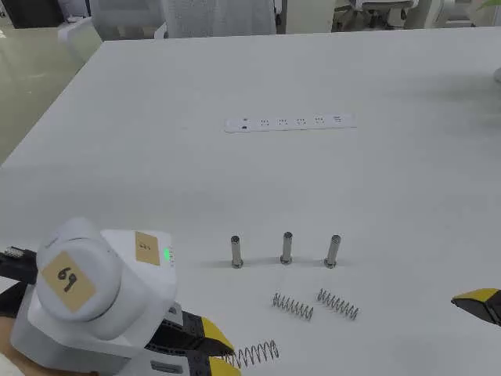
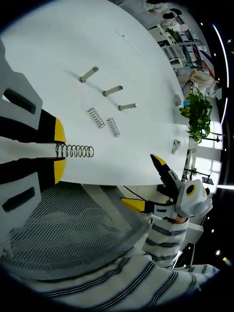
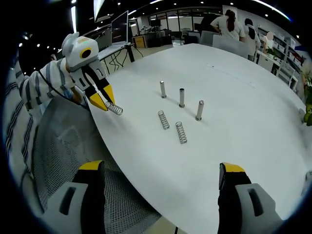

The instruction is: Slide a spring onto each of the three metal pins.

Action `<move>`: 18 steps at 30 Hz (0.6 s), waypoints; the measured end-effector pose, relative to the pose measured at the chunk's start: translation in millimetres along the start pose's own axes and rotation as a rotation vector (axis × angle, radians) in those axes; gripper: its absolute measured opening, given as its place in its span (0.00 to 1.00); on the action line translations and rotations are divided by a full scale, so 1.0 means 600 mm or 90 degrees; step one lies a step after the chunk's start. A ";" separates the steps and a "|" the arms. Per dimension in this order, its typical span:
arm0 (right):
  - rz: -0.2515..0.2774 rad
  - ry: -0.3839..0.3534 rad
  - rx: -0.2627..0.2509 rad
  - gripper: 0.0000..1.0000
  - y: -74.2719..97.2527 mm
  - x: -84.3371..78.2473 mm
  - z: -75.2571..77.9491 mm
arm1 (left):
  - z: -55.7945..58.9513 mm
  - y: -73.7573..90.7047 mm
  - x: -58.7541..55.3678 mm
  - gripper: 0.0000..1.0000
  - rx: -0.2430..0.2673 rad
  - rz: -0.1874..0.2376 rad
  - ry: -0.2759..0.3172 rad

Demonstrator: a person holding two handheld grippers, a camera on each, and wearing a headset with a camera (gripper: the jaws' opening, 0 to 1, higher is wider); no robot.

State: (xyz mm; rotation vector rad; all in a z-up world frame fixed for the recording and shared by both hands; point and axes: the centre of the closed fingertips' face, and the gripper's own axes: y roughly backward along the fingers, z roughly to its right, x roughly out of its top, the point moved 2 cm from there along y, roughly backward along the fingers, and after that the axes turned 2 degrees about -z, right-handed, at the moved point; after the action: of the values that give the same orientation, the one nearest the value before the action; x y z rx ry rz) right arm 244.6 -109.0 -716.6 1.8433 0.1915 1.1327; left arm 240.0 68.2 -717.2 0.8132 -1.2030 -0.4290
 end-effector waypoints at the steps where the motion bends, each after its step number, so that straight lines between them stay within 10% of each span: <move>1: 0.000 0.000 -0.001 0.96 0.000 0.000 0.000 | 0.000 0.001 0.001 0.03 0.000 0.001 -0.002; 18: 0.023 0.033 0.018 0.94 -0.001 0.019 -0.007 | -0.002 0.003 0.016 0.02 0.001 -0.009 -0.075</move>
State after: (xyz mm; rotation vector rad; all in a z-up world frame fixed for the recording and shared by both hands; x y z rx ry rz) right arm 248.0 -100.0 -709.7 1.8509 0.2054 1.2095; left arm 244.0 63.3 -709.8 0.8077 -1.3067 -0.4930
